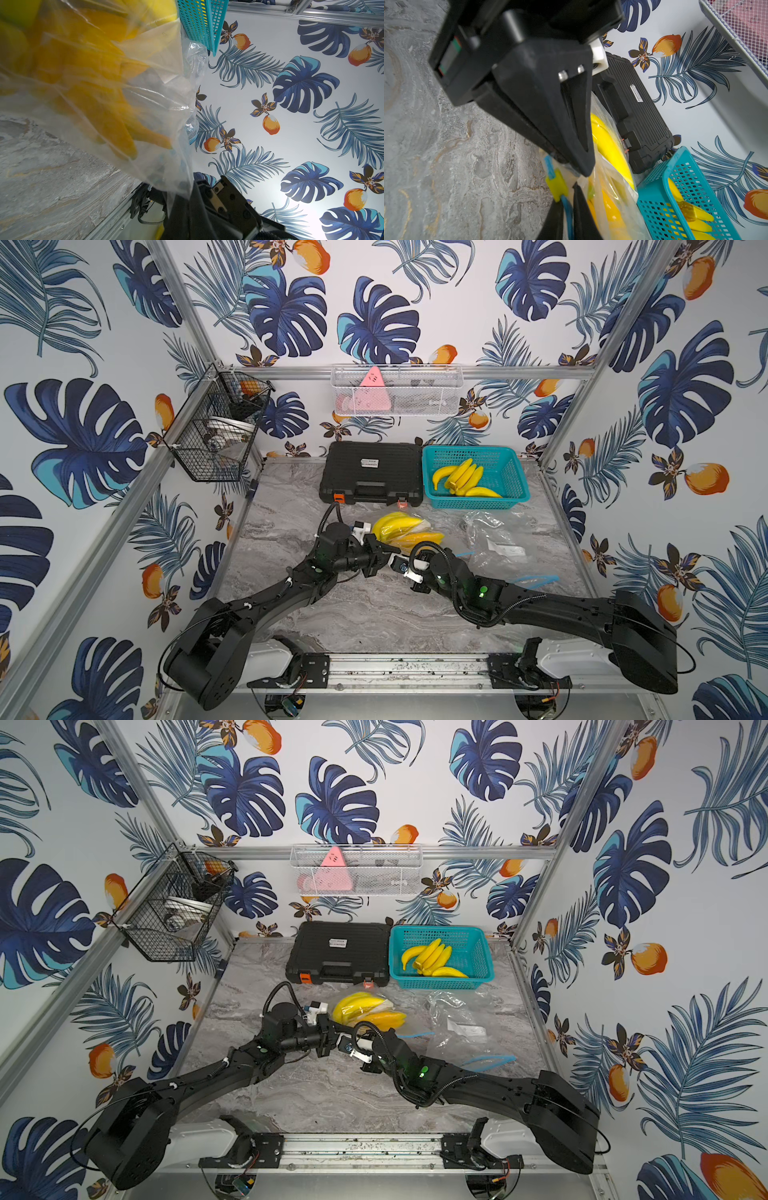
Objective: Open the zip-top bag and take out the banana
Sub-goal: Unzip the zipper on the zipper food storage bag.
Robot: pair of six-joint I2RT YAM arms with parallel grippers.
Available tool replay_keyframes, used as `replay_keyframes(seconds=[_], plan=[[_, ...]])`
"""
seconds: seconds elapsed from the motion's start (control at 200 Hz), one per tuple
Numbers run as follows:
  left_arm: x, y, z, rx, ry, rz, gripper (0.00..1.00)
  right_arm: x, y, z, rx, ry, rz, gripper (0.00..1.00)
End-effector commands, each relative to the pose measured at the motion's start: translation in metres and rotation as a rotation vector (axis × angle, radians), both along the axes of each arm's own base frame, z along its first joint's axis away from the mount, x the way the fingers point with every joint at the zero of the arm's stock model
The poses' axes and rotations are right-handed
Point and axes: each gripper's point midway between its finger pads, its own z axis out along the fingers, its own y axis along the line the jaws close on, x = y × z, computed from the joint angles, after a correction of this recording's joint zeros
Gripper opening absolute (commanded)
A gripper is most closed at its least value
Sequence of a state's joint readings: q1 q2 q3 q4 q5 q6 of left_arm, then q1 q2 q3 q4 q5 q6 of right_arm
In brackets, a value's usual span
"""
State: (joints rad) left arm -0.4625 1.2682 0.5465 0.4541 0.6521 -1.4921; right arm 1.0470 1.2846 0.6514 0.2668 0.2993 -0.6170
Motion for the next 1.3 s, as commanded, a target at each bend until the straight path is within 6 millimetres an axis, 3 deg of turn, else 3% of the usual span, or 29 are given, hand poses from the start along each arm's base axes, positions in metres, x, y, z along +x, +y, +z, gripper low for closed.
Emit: replay_keyframes(seconds=[0.0, 0.055, 0.195, 0.285, 0.385, 0.47, 0.6, 0.731, 0.951, 1.051, 1.151, 1.291], plan=[[0.001, -0.001, 0.003, -0.016, -0.025, -0.01, 0.0, 0.0, -0.001, 0.009, 0.02, 0.007, -0.009, 0.06], [0.001, 0.001, 0.0, 0.001, -0.031, -0.016, 0.05, -0.001, -0.002, 0.012, 0.025, 0.017, -0.009, 0.05], [0.001, 0.015, -0.004, 0.159, -0.094, -0.054, 0.57, -0.005, -0.007, 0.016, 0.029, 0.051, -0.003, 0.02], [0.003, 0.033, 0.002, 0.309, -0.182, -0.072, 0.75, -0.005, -0.011, 0.015, 0.031, 0.066, -0.005, 0.02], [0.003, 0.047, 0.012, 0.436, -0.3, -0.107, 0.86, -0.005, -0.012, 0.014, 0.033, 0.077, -0.01, 0.02], [-0.003, 0.047, 0.015, 0.46, -0.35, -0.161, 0.87, -0.001, -0.014, 0.014, 0.04, 0.089, -0.02, 0.02], [-0.011, 0.048, 0.002, 0.461, -0.345, -0.198, 0.83, 0.002, -0.015, 0.018, 0.056, 0.091, -0.023, 0.03], [-0.016, 0.037, -0.008, 0.315, -0.262, -0.209, 0.8, 0.005, -0.017, 0.022, 0.063, 0.082, -0.035, 0.03], [-0.001, 0.031, 0.003, 0.232, -0.267, -0.143, 0.79, 0.002, -0.016, 0.03, 0.093, 0.089, -0.025, 0.03], [0.006, 0.028, 0.019, 0.21, -0.317, -0.127, 0.72, -0.001, -0.014, 0.032, 0.097, 0.108, -0.01, 0.03], [0.003, 0.034, 0.037, 0.304, -0.466, -0.162, 0.56, -0.005, -0.01, 0.036, 0.098, 0.134, 0.016, 0.03], [-0.005, 0.064, 0.036, 0.637, -0.685, -0.224, 0.47, -0.01, -0.009, 0.04, 0.087, 0.167, 0.043, 0.03]])
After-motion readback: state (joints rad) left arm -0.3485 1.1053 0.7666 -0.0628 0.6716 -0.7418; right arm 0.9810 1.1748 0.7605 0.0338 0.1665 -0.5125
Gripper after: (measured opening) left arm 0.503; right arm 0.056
